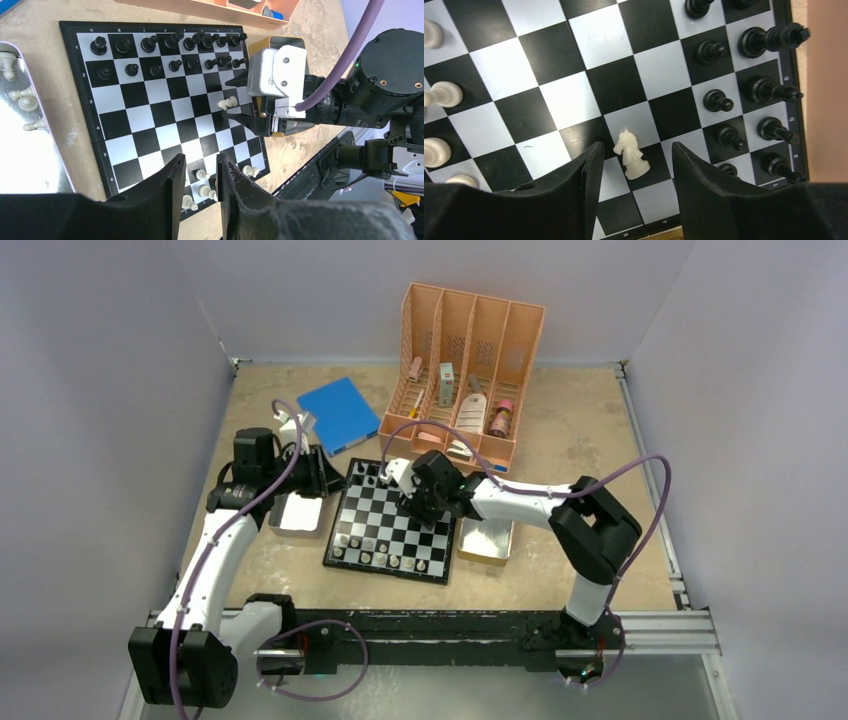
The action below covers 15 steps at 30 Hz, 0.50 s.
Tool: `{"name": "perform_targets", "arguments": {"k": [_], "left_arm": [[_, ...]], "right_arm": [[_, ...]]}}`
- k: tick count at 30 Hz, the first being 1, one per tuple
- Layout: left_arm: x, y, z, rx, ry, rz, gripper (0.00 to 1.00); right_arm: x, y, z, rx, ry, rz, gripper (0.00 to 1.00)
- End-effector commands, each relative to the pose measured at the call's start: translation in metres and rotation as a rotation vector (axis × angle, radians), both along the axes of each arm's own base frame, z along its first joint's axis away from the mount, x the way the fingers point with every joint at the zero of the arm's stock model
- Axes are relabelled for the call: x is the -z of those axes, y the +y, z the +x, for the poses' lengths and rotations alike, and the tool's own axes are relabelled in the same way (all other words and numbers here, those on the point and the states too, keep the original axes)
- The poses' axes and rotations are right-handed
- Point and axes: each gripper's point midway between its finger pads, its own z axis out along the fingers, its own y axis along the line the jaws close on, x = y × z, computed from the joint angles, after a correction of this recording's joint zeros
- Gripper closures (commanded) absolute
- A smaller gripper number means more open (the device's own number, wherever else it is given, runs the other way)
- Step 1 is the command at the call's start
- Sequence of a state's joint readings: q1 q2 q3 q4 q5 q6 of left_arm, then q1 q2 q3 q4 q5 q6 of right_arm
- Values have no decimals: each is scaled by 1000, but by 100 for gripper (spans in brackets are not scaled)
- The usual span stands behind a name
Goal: Set up the chess pieces on the board
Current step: Pick up the chess piece from the chessboard.
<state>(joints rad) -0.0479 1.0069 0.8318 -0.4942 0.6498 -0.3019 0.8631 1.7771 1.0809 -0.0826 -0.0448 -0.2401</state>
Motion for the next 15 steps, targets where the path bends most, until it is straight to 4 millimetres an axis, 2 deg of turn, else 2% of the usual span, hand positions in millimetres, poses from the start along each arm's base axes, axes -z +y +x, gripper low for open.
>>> {"name": "perform_targets", "arguments": {"k": [1,8,15], "left_arm": [[-11,-3,1,26,-72,5,72],[-12,-3,1,29,-77,5,72],[-11,-5,0,33,-76,9,72]], "right_arm": [[-1,3,0,-26,20,-11,45],[1,4,-8,-62,62,-21,51],[-6,1,-7,-43,60,-25,53]]}}
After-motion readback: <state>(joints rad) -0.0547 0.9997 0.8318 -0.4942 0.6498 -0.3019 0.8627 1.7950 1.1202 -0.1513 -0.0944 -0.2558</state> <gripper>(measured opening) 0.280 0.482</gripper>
